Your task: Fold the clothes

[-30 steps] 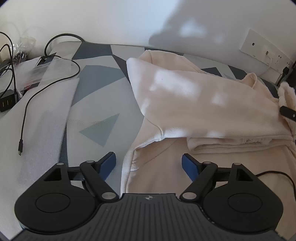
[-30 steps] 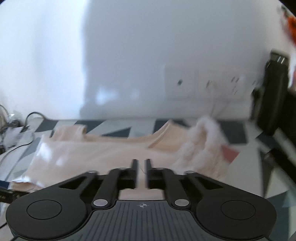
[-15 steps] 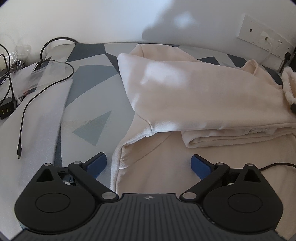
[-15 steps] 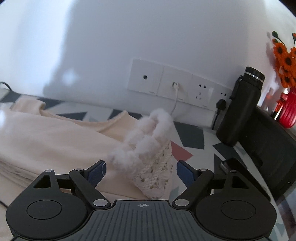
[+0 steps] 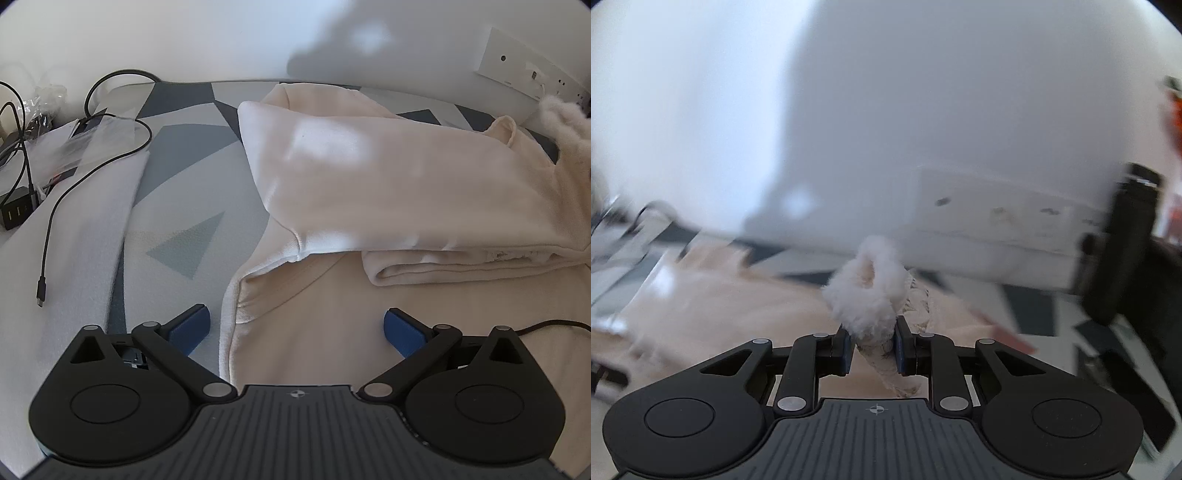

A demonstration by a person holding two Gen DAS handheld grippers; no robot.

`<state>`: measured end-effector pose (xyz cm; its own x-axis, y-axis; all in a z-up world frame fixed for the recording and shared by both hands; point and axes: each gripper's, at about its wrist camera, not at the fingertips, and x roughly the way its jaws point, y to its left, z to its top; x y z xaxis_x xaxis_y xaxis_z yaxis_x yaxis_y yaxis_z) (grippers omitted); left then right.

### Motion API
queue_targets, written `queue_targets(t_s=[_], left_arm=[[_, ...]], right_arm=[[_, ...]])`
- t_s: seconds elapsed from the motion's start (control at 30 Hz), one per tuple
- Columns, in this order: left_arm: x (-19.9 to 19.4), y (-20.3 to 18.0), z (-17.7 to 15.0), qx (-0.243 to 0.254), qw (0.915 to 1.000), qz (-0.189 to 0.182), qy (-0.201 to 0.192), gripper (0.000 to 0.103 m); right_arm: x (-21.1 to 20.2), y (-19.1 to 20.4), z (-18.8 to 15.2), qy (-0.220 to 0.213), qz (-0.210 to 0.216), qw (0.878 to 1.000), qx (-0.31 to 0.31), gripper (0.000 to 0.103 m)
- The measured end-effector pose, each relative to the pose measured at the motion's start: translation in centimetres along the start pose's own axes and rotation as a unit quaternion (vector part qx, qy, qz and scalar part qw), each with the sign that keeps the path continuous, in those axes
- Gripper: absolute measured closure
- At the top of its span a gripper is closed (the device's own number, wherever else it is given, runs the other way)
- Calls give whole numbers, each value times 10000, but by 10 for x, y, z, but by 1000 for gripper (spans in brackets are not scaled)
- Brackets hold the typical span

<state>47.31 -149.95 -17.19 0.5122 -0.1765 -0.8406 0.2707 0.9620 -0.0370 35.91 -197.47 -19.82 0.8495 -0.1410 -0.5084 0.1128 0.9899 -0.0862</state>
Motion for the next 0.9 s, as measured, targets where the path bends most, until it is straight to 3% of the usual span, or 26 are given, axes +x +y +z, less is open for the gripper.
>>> queue_targets(t_s=[0.23,0.33,0.4,0.6,0.77,0.9], left_arm=[[0,0,0,34,10000,-8,7,1],[0,0,0,32,10000,-3,0,1],[0,-1,0,30,10000,1,-5,1],[0,-1,0,31,10000,1,-12,1],[0,-1,-1,43,10000,-5,-5,1],[0,-1,0,44,10000,10,-3,1]], right_arm=[[26,23,-12,816,197,9956,-410,79],[18,20,-8,791,258,9961,-301,63],[6,10,-4,657,355,9972,-44,54],[-15,-42,-2,211,126,9937,1090,51],[-20,-86,-9,85,126,9667,2556,52],[-23,-89,-13,-17,96,9685,2488,52]])
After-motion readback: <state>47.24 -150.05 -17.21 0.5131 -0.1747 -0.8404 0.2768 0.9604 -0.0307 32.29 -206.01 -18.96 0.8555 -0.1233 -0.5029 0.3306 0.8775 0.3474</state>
